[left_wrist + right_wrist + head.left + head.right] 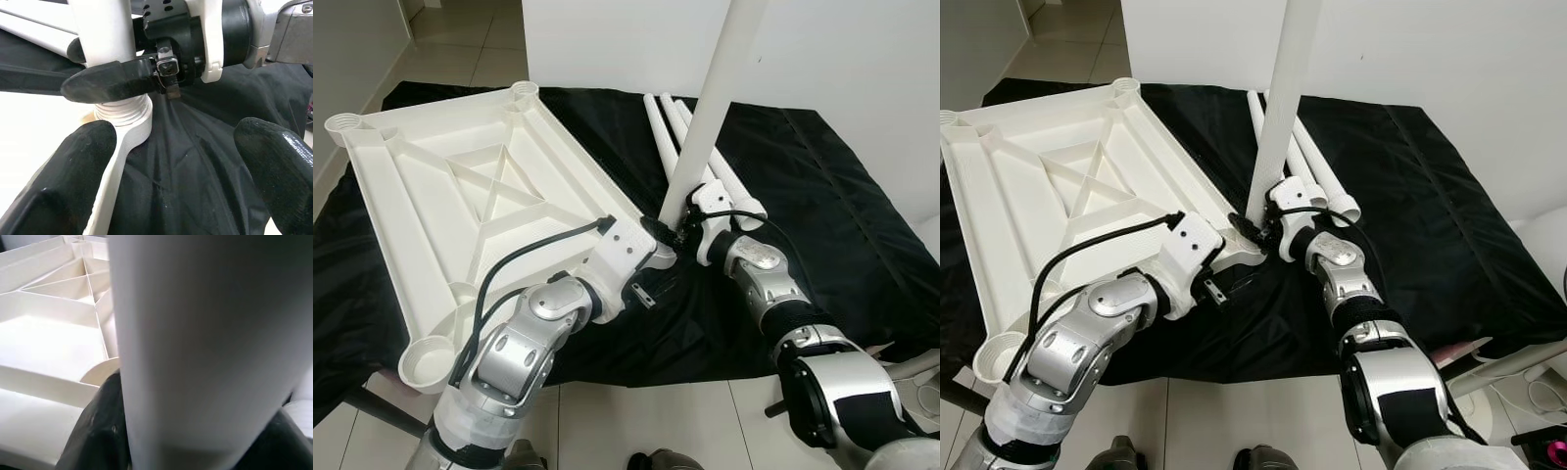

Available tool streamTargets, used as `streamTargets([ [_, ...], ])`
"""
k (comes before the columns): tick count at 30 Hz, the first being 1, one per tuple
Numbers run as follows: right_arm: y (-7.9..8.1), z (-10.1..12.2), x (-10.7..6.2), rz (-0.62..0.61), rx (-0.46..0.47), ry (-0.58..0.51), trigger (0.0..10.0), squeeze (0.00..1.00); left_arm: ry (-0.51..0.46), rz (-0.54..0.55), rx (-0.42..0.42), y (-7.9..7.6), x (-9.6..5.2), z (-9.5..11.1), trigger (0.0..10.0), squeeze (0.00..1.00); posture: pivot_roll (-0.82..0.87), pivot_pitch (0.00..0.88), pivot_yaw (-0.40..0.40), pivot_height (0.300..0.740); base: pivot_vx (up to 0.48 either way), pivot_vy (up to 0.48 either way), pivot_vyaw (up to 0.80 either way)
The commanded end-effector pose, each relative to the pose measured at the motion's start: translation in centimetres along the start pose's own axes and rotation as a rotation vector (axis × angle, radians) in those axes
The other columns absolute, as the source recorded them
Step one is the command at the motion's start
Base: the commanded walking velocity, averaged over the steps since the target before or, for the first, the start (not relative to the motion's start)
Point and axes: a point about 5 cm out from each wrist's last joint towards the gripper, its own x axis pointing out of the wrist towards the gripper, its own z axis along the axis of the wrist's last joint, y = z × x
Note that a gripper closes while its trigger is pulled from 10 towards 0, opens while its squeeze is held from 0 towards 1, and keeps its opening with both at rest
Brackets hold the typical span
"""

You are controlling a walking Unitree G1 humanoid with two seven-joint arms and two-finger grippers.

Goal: Building children table

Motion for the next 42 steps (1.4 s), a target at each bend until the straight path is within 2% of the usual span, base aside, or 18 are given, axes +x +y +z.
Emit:
streamTargets([
  [1, 0.0, -0.1, 0.1, 0.009, -0.022, 0.023, 0.0, 0.0, -0.007, 0.022, 0.01, -0.1, 0.3, 0.2, 10.0, 0.0, 0.07, 0.024, -0.09, 0.74, 0.0, 0.0, 0.0],
  [3, -0.1, -0.3, 0.0, -0.003, -0.013, 0.035, 0.0, 0.0, -0.008, 0.025, 0.013, -0.1, 0.3, 0.3, 10.0, 0.0, 0.07, 0.024, -0.09, 0.74, 0.0, 0.0, 0.0],
  [4, -0.2, -0.4, -0.1, -0.017, -0.007, 0.038, 2.6, 0.0, -0.009, 0.025, 0.013, 0.0, 0.3, 0.3, 10.0, 0.0, 0.07, 0.024, -0.09, 0.74, 0.0, 0.0, 0.0],
  [6, -0.2, -0.4, -0.1, -0.017, -0.007, 0.038, 2.6, 0.0, -0.009, 0.025, 0.013, 0.0, 0.3, 0.3, 10.0, 0.0, 0.07, 0.024, -0.09, 0.74, 0.0, 0.0, 0.0],
  [7, -0.2, -0.5, -0.1, -0.027, -0.003, 0.04, 10.0, 0.0, -0.009, 0.026, 0.013, 0.0, 0.3, 0.3, 10.0, 0.0, 0.07, 0.024, -0.09, 0.74, 0.0, 0.0, 0.0],
  [14, 0.2, -1.6, -0.2, -0.061, 0.094, 0.07, 10.0, 0.0, -0.011, 0.031, 0.013, 0.0, 0.3, 0.4, 10.0, 0.0, 0.06, 0.031, -0.088, 0.74, 0.0, 0.0, 0.0],
  [17, 0.3, -2.2, 0.0, -0.109, 0.18, 0.076, 10.0, 0.0, -0.013, 0.031, 0.013, 0.1, 0.2, 0.5, 10.0, 0.0, 0.06, 0.035, -0.085, 0.74, 0.0, 0.0, 0.0],
  [29, 0.4, -2.5, 0.2, -0.169, 0.19, 0.102, 10.0, 0.0, -0.017, 0.026, 0.019, 0.0, 0.2, 0.6, 10.0, 0.0, 0.06, 0.036, -0.081, 0.74, 0.0, 0.0, 0.0],
  [35, 0.1, -2.3, 0.6, -0.284, 0.181, 0.107, 10.0, 0.0, -0.024, 0.031, 0.026, 0.0, 0.3, 0.7, 10.0, 0.0, 0.06, 0.036, -0.081, 0.74, 0.0, 0.0, 0.0],
  [37, 0.1, -2.2, 0.9, -0.409, 0.217, 0.098, 10.0, 0.0, -0.027, 0.034, 0.025, -0.1, 0.2, 0.7, 10.0, 0.0, 0.06, 0.037, -0.095, 0.74, 0.0, 0.0, 0.0],
  [39, 0.1, -2.2, 0.9, -0.409, 0.217, 0.098, 10.0, 0.0, -0.027, 0.034, 0.025, -0.1, 0.2, 0.7, 10.0, 0.0, 0.06, 0.037, -0.095, 0.74, 0.0, 0.0, 0.0],
  [42, 0.7, -2.5, 1.4, -0.592, 0.278, 0.102, 10.0, 0.0, -0.029, 0.034, 0.023, -0.3, 0.2, 0.6, 10.0, 0.0, 0.06, 0.032, -0.098, 0.74, 0.0, 0.0, 0.0],
])
